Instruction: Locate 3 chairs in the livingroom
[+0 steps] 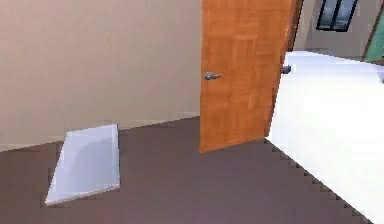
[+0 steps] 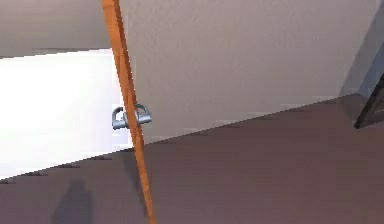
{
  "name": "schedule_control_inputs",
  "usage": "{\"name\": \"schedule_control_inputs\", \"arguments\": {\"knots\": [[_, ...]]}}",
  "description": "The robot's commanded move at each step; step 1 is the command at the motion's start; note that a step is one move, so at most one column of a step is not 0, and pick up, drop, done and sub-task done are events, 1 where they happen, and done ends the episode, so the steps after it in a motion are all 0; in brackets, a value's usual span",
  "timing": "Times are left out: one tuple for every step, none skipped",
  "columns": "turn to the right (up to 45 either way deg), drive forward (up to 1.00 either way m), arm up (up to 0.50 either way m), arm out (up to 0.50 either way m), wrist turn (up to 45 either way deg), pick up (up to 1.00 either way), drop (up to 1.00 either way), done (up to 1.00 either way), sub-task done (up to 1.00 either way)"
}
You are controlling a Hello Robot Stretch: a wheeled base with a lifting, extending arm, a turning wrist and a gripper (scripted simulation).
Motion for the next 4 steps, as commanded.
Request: {"name": "schedule_control_inputs", "arguments": {"knots": [[12.0,0.00,0.00,0.00,0.0,0.00,0.00,0.00,0.00],[0.0,0.15,0.00,0.00,0.0,0.00,0.00,0.00,0.00],[3.0,0.00,0.00,0.00,0.0,0.00,0.00,0.00,0.00],[0.0,0.70,0.00,0.00,0.0,0.00,0.00,0.00,0.00]]}}
